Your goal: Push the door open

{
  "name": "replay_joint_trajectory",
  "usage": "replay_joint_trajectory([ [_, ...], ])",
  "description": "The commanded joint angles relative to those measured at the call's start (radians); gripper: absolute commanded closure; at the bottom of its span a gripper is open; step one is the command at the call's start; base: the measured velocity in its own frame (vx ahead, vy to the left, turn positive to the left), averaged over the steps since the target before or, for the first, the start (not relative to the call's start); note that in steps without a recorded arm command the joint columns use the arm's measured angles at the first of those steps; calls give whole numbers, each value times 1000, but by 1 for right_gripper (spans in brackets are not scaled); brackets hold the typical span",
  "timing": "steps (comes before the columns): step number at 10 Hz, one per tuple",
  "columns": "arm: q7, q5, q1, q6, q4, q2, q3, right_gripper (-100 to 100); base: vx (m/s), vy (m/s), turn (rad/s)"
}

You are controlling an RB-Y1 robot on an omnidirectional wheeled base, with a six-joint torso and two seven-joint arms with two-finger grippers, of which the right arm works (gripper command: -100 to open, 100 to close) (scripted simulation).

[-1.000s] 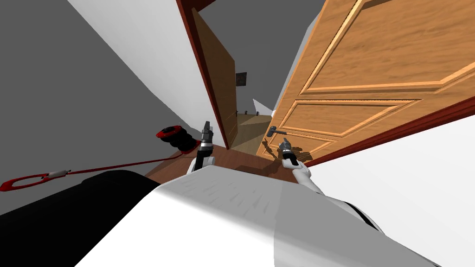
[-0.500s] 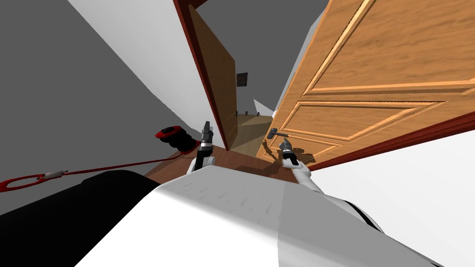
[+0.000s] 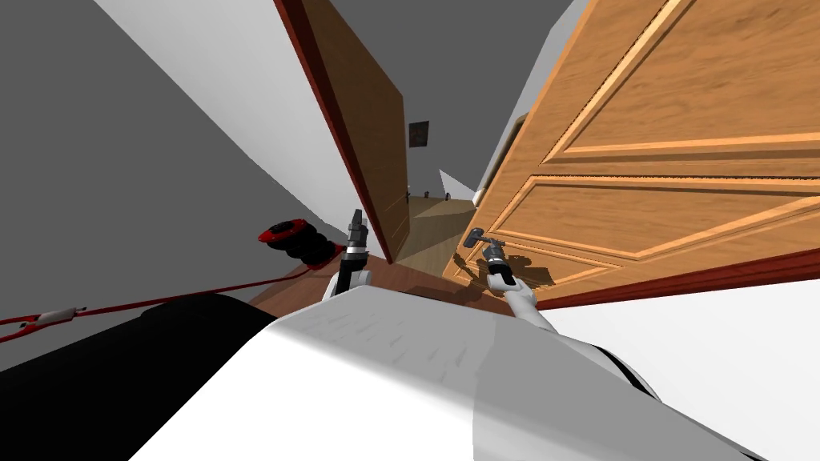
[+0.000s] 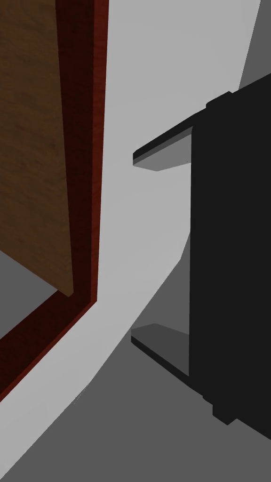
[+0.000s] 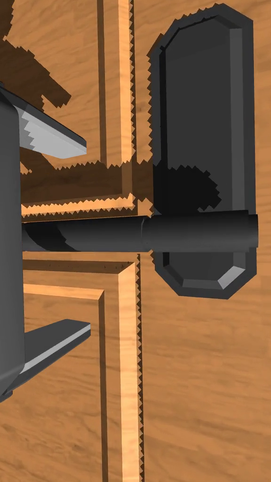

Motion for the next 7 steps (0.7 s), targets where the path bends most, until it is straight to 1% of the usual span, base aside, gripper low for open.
replay_joint_trajectory([
  [1, 4, -1, -3, 0, 5, 1, -4, -100, 195, -50, 28],
  [3, 7, -3, -5, 0, 8, 3, -8, -100, 179, -38, 20],
  [4, 6, -2, -4, 0, 7, 2, -7, -100, 80, -23, 8],
  [5, 6, -2, -4, 0, 7, 2, -7, 100, -11, 4, -2],
  [7, 6, -2, -4, 0, 7, 2, -7, 100, -25, 6, 1],
])
